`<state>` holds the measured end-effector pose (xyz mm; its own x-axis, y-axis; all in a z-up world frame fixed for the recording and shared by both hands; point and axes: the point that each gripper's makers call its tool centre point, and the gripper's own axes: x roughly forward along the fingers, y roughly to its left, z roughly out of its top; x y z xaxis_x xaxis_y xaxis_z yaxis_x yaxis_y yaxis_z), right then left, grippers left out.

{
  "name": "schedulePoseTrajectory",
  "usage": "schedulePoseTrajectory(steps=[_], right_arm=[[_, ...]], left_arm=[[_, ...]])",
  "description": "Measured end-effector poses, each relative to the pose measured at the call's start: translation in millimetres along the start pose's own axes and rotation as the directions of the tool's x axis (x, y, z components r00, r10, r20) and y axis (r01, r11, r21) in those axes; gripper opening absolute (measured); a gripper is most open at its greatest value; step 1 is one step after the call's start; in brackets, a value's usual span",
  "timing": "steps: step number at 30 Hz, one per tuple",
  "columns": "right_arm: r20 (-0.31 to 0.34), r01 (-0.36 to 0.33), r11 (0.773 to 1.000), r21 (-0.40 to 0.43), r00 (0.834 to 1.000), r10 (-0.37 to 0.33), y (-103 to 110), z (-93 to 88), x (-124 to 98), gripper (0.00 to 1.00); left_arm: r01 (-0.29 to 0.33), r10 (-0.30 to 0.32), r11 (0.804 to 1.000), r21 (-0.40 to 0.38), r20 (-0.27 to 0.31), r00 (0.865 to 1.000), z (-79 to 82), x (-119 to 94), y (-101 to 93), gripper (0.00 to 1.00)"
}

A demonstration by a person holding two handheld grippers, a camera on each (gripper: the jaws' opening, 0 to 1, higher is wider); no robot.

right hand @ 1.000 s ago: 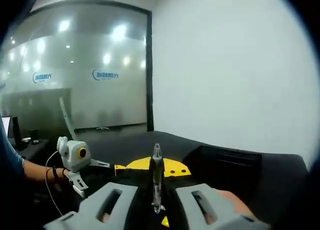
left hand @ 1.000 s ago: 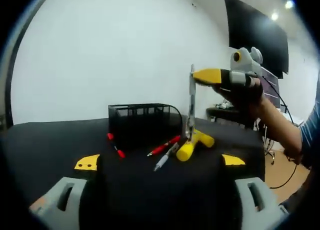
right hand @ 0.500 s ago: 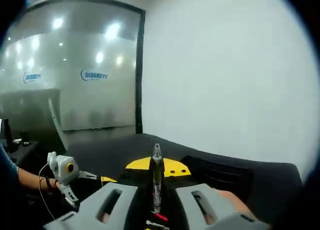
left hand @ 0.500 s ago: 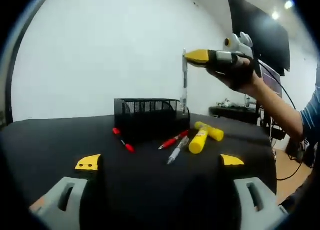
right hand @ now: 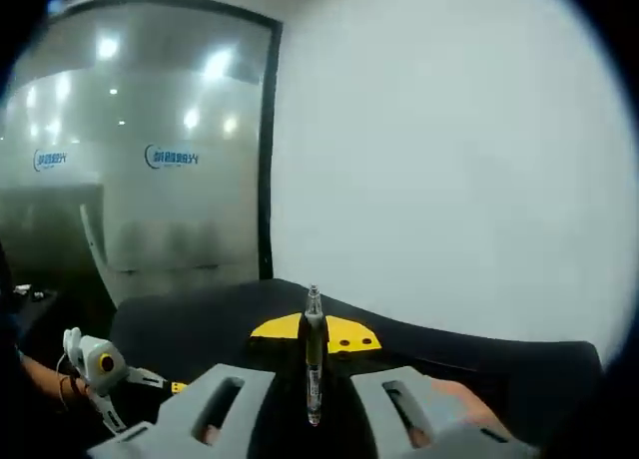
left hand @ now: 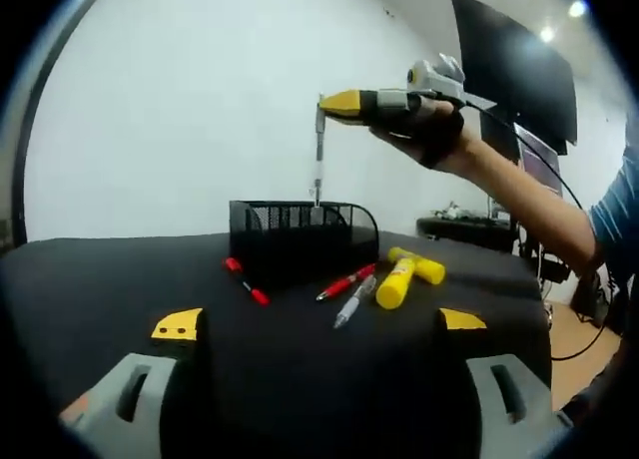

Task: Pick up pens and glue sticks and place them into the holder.

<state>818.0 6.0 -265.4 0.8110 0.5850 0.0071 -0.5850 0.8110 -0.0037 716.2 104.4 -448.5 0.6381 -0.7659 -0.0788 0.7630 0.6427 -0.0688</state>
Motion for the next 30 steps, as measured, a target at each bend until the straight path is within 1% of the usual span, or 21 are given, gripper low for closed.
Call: schedulePoseTrajectory(steps=[4,12,17,23,30], right_arm=[[0.002,0.01,1.0,-0.013,1.0,-0.01,-6.1,2.2,12.4,0.04],[0.046,0.034,0.999,-0.02,0.998,-0.033,-20.5,14.3,34.5,0.04],[0.049,0.044,0.999,-0.031,0.998,-0.043,-24.3,15.4,49.4,0.04],[0.053,0.046,0.999,-0.022,0.998,-0.045,-27.3,11.1,63.3,0.04],[0.048,0.068,0.998,-0.008,0.997,-0.067,-31.6,-4.6,73.0,0.04]], left_arm=[[-0.008,0.008,1.0,-0.011,0.011,1.0,1.9,-0.3,3.2,0.92],[-0.002,0.002,1.0,0.001,0.001,1.0,-0.6,1.0,1.5,0.91],[-0.002,0.002,1.0,-0.011,0.016,1.0,2.2,-0.2,2.3,0.91],[-0.002,0.003,1.0,-0.017,0.023,1.0,3.2,-1.3,2.3,0.9],[0.0,0.0,1.0,-0.008,0.013,1.0,1.2,-1.3,1.9,0.88]])
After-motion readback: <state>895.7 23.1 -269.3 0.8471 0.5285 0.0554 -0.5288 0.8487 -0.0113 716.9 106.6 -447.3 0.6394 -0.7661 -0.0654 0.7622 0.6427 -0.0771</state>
